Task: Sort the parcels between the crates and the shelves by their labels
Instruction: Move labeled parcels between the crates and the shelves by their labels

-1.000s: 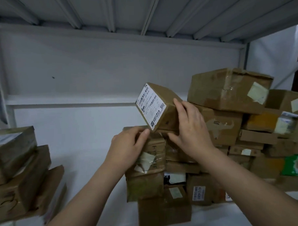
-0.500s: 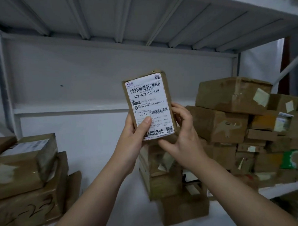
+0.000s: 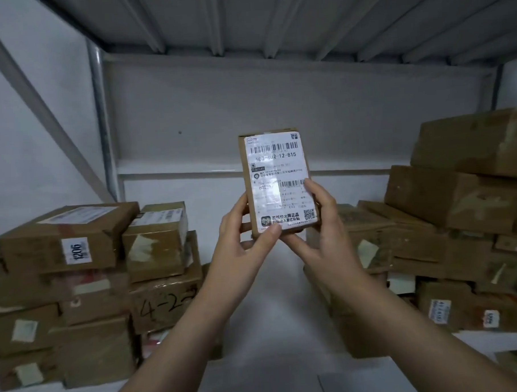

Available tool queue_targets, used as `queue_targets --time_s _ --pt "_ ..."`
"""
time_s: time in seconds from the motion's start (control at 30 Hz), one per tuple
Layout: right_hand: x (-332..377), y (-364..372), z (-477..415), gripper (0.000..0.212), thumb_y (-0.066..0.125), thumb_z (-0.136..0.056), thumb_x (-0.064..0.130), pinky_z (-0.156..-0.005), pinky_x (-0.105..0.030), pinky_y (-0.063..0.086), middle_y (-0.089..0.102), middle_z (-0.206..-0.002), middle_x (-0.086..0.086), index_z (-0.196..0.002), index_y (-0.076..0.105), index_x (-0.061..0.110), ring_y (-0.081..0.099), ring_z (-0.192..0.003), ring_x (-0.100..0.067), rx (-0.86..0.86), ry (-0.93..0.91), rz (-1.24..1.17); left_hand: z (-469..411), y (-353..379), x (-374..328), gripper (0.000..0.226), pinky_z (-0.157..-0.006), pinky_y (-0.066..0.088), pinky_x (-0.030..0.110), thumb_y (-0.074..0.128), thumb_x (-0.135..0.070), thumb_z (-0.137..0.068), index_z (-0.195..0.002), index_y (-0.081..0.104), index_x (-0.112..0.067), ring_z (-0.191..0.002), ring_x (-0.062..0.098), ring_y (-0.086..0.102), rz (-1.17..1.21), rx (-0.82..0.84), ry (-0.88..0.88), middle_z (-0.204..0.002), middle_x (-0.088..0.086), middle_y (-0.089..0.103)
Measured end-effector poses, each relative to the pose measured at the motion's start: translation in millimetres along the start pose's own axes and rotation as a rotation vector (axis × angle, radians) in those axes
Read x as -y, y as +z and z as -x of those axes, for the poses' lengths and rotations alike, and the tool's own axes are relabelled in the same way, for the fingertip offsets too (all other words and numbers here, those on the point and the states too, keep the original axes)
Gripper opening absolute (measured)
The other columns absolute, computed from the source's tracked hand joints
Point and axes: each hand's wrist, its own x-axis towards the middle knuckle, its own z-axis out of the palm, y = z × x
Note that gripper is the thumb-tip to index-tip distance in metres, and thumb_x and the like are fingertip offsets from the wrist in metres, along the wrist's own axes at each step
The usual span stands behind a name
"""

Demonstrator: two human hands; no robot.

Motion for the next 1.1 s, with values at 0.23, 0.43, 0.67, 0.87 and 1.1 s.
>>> queue_targets --time_s 0.23,0.43,0.67,0.87,1.1 --pt "17 62 -14 0.071 0.077 -0.078 0.013 -0.091 -0.028 0.053 0.044 -0.135 0.004 -0.116 0.034 0.054 0.054 -0.118 -0.008 0.021 -0.028 -0.234 8 -57 -13 0.055 -0.100 0.046 0.036 0.062 -0.037 -0.084 -0.133 0.039 -0.045 -0.119 0.004 0.053 -0.209 -0.099 0.103 -0.127 -0.021 0.056" --pt "45 101 -46 0.050 0.077 -0.077 0.020 -0.073 -0.011 0.051 0.059 -0.115 0.021 -0.105 0.042 0.042 0.063 -0.103 0.001 0.031 0.061 -0.552 -10 -106 -38 0.062 -0.114 0.026 0.046 0.058 -0.014 -0.092 -0.138 0.027 -0.043 -0.136 0.020 0.030 -0.717 -0.146 0.286 -0.146 -0.003 0.034" --pt "53 135 -67 0.025 0.058 -0.093 0.038 -0.072 -0.003 0.036 0.052 -0.121 0.013 -0.116 0.049 0.034 0.048 -0.108 0.003 0.071 0.291 -0.412 -40 -144 -46 0.041 -0.103 0.035 0.027 0.054 -0.014 -0.094 -0.135 0.049 -0.020 -0.121 0.019 0.040 -1.056 -0.186 0.190 -0.130 0.005 0.043" --pt "50 157 -68 0.035 0.059 -0.094 0.024 -0.077 -0.019 0.054 0.063 -0.106 0.006 -0.127 0.045 0.028 0.063 -0.094 -0.007 0.159 0.360 -0.416 -47 -161 -34 0.038 -0.106 0.031 0.037 0.050 -0.017 -0.096 -0.133 0.051 -0.020 -0.130 0.030 0.033 -1.254 -0.087 0.190 -0.136 0.013 0.042" --pt "43 164 -67 0.050 0.059 -0.094 0.027 -0.075 -0.017 0.047 0.058 -0.101 0.011 -0.139 0.037 0.031 0.059 -0.094 -0.007 0.252 0.386 -0.297 -52 -153 -27 0.037 -0.114 0.003 0.057 0.045 -0.033 -0.097 -0.133 0.052 -0.024 -0.141 0.037 0.018 -1.496 -0.155 0.166 -0.148 0.015 0.035"
